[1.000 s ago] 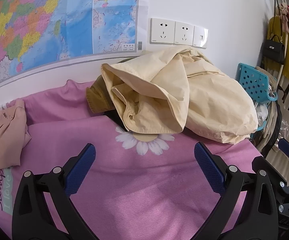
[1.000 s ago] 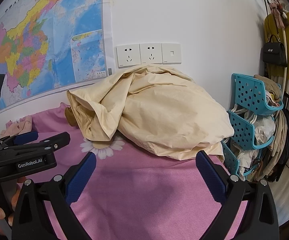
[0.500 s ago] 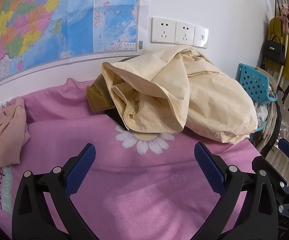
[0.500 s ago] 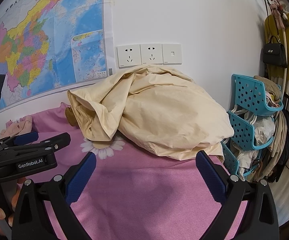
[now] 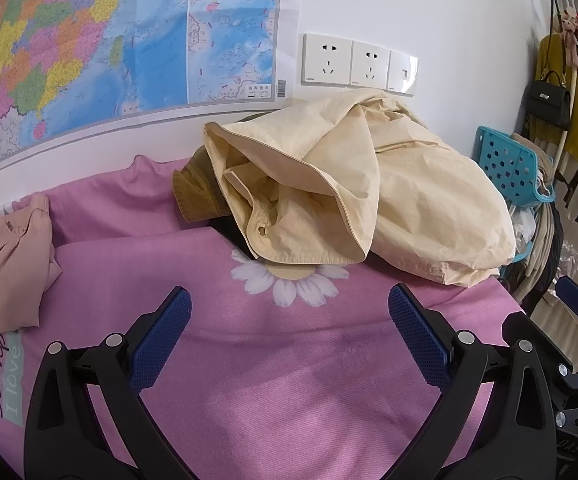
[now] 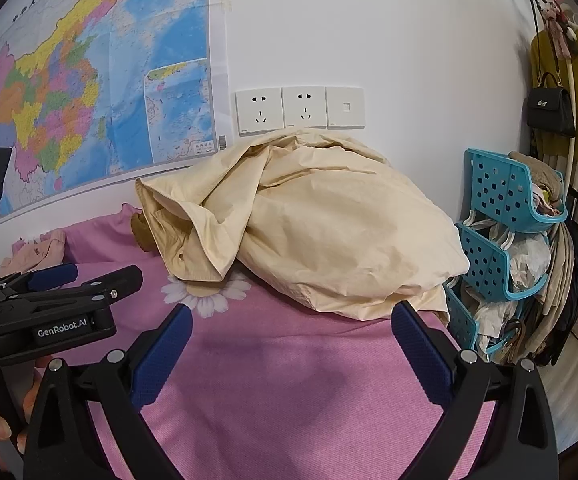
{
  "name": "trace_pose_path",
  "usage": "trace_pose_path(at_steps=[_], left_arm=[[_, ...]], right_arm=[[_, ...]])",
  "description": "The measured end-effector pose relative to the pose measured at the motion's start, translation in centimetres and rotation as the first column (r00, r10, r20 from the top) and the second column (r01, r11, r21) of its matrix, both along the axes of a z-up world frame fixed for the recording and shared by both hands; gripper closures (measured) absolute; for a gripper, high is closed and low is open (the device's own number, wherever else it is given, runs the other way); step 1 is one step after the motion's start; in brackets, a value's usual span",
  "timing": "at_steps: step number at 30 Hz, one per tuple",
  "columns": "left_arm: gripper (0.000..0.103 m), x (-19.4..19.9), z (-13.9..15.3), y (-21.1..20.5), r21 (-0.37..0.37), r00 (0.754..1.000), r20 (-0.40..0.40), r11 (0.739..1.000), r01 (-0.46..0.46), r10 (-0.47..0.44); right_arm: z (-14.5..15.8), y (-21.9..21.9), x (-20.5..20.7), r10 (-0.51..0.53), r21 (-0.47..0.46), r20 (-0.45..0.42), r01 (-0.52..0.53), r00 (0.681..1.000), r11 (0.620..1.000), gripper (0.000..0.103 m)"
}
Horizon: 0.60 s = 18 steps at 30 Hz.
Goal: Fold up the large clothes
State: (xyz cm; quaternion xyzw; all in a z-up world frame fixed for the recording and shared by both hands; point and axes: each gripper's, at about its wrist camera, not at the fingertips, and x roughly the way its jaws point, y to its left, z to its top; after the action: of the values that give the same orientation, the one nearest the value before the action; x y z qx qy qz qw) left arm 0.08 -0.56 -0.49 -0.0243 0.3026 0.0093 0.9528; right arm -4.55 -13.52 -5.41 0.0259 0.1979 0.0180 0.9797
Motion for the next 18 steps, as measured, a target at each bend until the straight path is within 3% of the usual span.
trace_pose_path(at_steps=[18], left_arm=[[0.005, 0.29, -0.28, 0.08, -0.004, 1.0, -0.01, 1.0, -0.007, 0.007]], right_arm=[[-0.3, 0.09, 0.34, 0.002, -0.006, -0.004, -0.002, 1.0, 1.0, 0.006]])
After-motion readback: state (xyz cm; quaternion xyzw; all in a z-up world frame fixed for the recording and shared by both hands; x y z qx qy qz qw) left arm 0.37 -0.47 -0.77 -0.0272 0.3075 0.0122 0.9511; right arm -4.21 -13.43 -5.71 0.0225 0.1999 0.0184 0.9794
